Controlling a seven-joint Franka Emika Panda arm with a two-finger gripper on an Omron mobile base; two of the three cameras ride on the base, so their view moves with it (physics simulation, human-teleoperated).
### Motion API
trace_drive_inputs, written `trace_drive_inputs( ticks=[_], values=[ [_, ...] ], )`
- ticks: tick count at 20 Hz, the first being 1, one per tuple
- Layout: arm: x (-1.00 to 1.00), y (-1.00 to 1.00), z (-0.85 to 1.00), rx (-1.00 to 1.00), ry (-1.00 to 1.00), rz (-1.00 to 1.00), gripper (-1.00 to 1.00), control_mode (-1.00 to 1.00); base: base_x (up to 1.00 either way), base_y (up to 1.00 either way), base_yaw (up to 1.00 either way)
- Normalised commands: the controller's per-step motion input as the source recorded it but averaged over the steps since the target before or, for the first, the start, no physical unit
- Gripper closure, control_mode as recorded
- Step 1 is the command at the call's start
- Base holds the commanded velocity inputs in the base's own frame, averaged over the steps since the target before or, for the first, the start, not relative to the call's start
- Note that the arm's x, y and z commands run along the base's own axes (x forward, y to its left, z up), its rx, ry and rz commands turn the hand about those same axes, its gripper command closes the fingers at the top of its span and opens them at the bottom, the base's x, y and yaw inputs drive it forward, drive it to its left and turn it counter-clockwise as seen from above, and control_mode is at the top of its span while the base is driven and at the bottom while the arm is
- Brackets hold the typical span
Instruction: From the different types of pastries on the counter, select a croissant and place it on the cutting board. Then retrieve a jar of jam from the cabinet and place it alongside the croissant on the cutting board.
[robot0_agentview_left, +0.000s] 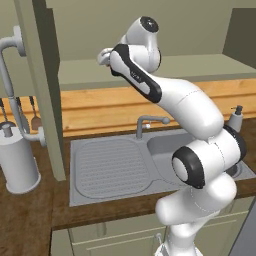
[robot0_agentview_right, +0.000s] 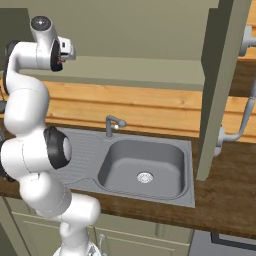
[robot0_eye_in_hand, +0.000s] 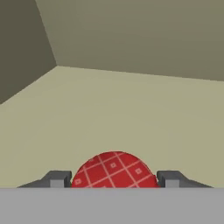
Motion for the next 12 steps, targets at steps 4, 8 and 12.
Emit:
trace_drive_inputs(
  ticks=[4,8,12],
  values=[
    [0.0,-0.23,-0.21,-0.1,-0.01,0.04,1.0,-1.0,0.0,0.0,0.0],
    [-0.06,-0.22,-0.06,-0.06,0.0,0.01,1.0,-1.0,0.0,0.0,0.0],
    [-0.26,-0.22,0.15,0.0,0.08,0.0,1.0,-1.0,0.0,0.0,0.0]
  ],
)
